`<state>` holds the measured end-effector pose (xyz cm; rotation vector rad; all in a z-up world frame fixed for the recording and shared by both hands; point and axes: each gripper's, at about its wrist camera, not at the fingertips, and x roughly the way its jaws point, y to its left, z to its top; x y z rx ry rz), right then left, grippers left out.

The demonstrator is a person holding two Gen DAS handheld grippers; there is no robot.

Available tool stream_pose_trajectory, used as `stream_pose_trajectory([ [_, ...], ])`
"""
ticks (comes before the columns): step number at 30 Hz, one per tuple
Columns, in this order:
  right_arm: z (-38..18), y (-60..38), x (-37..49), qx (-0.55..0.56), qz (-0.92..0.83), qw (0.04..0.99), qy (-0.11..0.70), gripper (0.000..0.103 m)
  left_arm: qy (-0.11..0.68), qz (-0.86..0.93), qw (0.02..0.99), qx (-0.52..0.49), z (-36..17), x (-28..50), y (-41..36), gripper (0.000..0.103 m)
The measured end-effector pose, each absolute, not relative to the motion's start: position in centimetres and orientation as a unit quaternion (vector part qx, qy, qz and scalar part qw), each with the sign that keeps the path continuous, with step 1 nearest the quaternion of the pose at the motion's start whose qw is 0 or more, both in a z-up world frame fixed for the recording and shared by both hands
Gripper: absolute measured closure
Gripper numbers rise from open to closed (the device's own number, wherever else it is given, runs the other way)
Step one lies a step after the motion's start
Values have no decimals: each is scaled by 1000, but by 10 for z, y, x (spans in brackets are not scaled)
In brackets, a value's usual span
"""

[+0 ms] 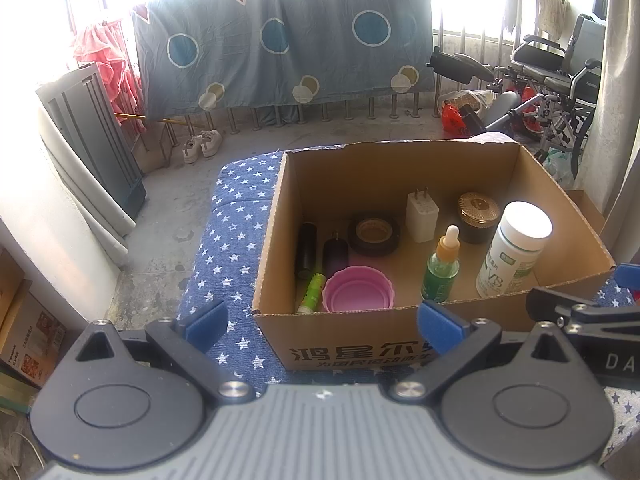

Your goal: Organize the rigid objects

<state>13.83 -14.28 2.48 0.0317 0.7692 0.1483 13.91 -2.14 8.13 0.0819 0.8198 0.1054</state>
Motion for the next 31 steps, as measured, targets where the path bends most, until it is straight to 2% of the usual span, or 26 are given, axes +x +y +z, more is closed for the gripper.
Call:
stream_pose_trajectory([
  [31,28,-142,137,18,71,924,375,1,396,52,916,41,83,138,-22,2],
])
